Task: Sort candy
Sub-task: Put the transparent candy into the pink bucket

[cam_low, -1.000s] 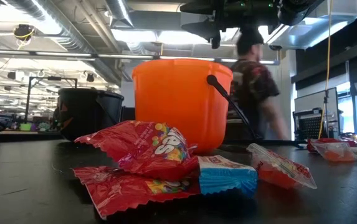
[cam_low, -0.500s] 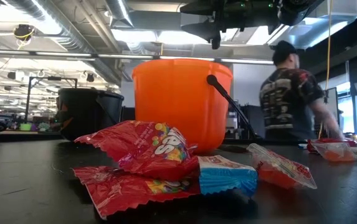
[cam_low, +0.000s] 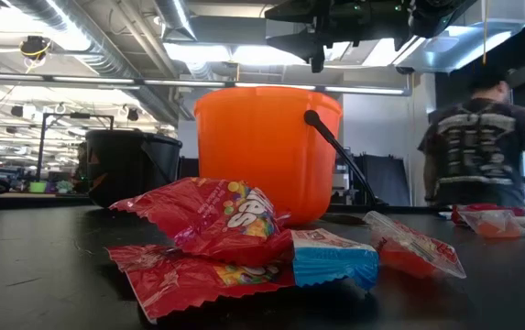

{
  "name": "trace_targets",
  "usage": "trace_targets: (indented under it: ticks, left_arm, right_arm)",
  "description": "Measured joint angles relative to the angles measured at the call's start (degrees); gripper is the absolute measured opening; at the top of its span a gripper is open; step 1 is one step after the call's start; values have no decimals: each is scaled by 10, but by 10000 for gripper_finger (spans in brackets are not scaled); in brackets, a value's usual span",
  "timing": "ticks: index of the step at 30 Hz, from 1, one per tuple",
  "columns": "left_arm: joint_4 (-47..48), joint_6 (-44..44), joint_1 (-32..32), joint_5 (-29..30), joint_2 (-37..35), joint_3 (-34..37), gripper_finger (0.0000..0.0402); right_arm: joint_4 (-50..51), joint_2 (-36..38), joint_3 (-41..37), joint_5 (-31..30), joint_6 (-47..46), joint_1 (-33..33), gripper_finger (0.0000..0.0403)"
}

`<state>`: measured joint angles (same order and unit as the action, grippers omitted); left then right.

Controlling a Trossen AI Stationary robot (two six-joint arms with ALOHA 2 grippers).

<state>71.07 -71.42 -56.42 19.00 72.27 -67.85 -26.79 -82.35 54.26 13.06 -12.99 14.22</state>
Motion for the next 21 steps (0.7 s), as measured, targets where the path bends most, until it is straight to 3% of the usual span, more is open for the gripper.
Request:
trace_targets:
  ticks: [21]
  left_arm:
    - [0,0,0,0,0,0,71]
  right_arm:
    - [18,0,0,0,0,0,264]
